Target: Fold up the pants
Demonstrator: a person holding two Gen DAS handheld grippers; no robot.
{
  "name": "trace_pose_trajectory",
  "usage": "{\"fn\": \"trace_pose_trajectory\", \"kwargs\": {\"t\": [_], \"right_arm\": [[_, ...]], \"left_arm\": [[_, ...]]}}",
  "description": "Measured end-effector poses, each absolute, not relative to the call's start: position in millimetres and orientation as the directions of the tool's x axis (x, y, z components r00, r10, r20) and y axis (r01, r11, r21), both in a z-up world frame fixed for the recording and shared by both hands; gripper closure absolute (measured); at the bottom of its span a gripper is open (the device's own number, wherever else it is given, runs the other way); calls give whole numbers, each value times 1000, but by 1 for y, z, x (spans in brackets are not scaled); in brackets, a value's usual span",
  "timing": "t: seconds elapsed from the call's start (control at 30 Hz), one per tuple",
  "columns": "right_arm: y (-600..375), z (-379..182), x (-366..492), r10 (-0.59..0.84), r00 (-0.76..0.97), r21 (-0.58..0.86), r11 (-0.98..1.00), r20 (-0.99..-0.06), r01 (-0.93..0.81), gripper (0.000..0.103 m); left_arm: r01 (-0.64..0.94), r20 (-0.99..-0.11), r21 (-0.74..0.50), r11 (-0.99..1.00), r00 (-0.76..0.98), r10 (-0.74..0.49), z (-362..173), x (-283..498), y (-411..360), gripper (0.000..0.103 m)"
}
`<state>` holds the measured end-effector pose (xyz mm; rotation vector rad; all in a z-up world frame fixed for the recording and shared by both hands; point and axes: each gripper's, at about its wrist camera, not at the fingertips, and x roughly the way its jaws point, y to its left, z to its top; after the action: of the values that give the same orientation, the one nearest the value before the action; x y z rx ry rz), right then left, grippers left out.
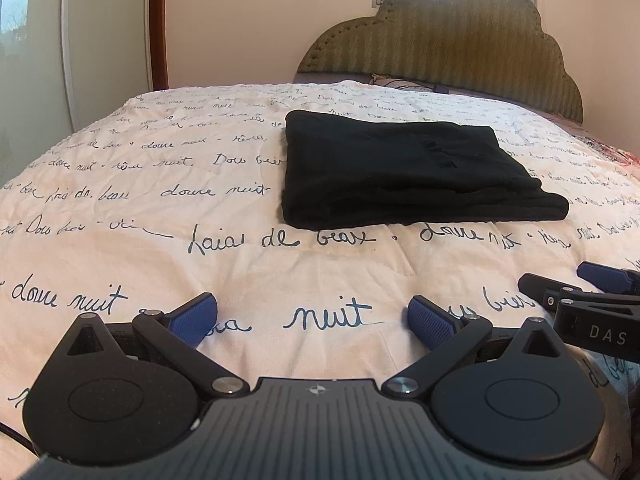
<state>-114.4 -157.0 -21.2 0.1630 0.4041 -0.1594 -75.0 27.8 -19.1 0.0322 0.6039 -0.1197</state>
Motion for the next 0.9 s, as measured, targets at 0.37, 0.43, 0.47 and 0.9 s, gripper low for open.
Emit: {"fn": "trace_pose_trajectory", "kwargs": {"t": [0.37, 0.43, 0.47, 0.9], "right_arm": [[-157, -21, -114, -121, 908, 126, 974, -402, 186, 23], [-157, -21, -114, -121, 908, 126, 974, -402, 186, 23], [-157, -21, -114, -121, 908, 126, 974, -402, 186, 23], [-157, -21, -115, -121, 908, 127, 974, -402, 186, 23]], "left_arm": [[124, -599, 8, 992, 795, -94, -16, -68, 25, 0], [123, -600, 6, 992, 794, -94, -15, -69, 25, 0], [122, -600, 5, 993, 794, -95, -15, -69, 25, 0], [121, -596, 11, 993, 798, -90, -16, -69, 25, 0]]}}
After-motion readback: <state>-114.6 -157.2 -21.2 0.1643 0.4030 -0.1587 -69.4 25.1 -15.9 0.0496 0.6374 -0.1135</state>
